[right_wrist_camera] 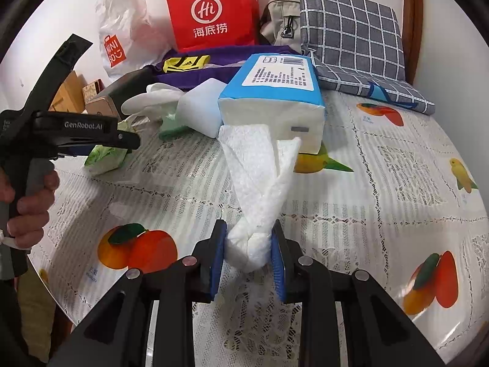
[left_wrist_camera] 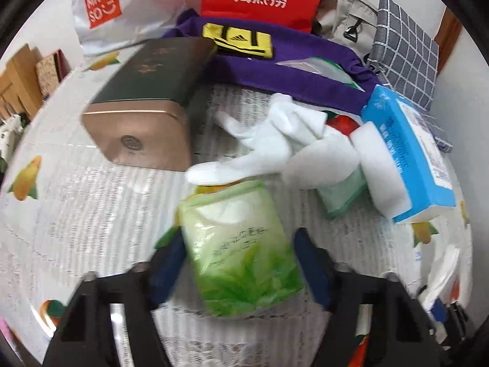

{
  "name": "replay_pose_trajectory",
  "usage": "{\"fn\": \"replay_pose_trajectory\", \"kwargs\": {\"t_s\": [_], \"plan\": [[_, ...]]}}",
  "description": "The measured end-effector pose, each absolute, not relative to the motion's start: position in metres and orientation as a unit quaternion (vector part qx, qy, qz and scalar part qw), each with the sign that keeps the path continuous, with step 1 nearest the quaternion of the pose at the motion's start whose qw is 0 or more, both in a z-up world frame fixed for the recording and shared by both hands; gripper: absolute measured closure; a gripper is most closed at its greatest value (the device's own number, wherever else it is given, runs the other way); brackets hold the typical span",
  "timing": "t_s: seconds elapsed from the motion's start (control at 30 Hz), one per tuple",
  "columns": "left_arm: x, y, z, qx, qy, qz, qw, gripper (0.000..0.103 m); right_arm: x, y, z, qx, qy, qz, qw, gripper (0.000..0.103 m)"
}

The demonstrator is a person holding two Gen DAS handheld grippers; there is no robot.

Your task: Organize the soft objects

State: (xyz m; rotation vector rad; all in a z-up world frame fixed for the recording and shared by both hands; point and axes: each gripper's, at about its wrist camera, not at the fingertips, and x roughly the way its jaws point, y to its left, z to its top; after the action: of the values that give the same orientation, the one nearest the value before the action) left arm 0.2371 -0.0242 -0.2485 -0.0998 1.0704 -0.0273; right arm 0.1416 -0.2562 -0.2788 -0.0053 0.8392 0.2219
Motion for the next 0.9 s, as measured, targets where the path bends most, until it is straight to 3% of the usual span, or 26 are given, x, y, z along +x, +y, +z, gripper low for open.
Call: {"fn": "replay_pose_trajectory", "kwargs": {"t_s": [0.9], "plan": [[0.191, 0.022, -0.223, -0.078, 0.482, -0.081, 0.869, 0.048, 0.134, -0.250, -0.257, 0.006, 0.431, 0.091, 0.898, 0.075]]}}
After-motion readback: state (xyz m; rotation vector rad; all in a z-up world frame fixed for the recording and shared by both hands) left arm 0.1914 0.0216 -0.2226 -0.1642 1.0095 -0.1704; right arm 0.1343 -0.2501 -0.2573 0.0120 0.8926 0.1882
